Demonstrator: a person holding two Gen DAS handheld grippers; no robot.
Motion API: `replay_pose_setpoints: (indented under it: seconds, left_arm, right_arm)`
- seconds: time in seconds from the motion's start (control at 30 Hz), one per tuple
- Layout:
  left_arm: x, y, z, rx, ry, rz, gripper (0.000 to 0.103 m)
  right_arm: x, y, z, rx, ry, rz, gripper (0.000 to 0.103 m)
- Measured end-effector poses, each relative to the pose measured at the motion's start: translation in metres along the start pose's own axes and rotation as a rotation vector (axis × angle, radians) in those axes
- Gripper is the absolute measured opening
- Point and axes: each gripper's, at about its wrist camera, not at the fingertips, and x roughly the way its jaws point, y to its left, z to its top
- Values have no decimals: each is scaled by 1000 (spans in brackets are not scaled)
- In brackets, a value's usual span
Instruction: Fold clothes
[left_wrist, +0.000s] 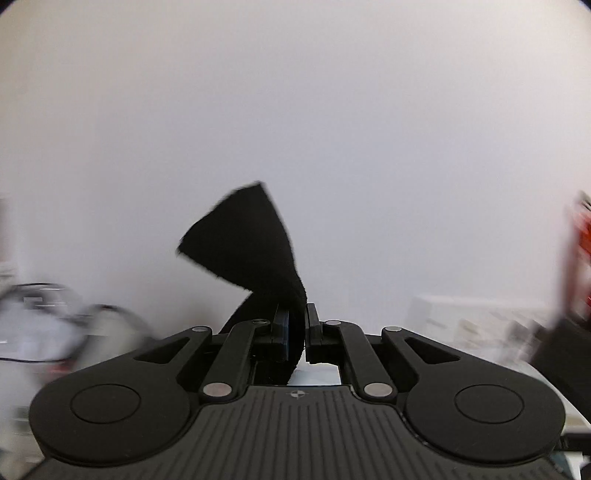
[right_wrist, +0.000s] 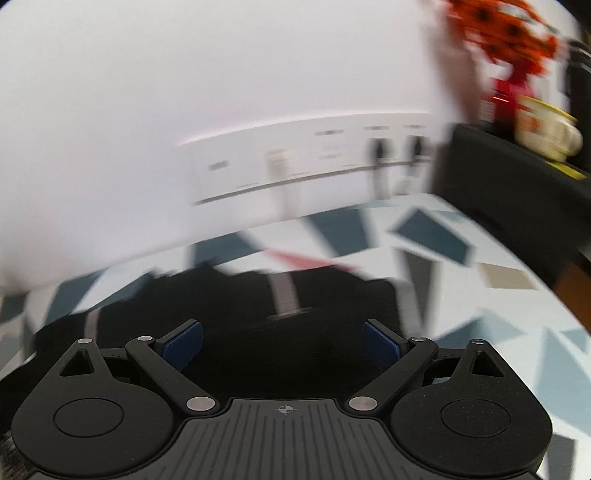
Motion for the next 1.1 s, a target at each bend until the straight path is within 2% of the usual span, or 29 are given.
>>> replay_pose_setpoints:
  seconds: [0.17,0.27,0.37,0.43,0.5,0.57,0.6,0.73,0.83,0.9,1.0,1.03,1.07,1.1]
  left_arm:
    - [48,-101,-49,151,110,-197,8]
    - [65,-146,-90,293,194,-297,8]
    - [76,-173,-126,433,299,-366,9]
    - [80,-176,-138,500,377,-397,14]
    - [73,-169,-137,550,386,-386,26]
    - [62,-150,-124,569,361,-368,54]
    - [56,-135,-114,565,342,-362,59]
    - [32,-79,-97,528,342,-270,59]
    - [19,-41,-103,517,398,-185,59]
    - [9,-21,-112,531,434,-144,59]
    - [-1,-3,-126,557,444,-81,57]
    - [3,3,-126,526,446,-44,54]
    - [7,10,-126,495,447,-6,47]
    - [12,16,-126,463,449,31,45]
  right_arm:
    - [-2,-75,3,66,-22,-111,91]
    - [-1,-107,-2,92,-5,-152,90]
    - [1,-125,-9,117,14,-170,90]
    - [3,-128,-11,124,20,-169,90]
    - [5,-125,-9,125,23,-150,89]
    - [7,-116,-4,123,22,-107,89]
    - [9,-109,0,117,19,-74,89]
    - [15,-75,11,102,23,88,88]
    - [31,-49,12,127,82,192,86]
    - [47,-31,12,117,121,188,86]
    - [79,-7,15,41,176,103,83]
    - [89,0,16,16,196,80,68]
    - [96,3,17,15,210,67,44]
    - [95,-1,19,53,213,71,35]
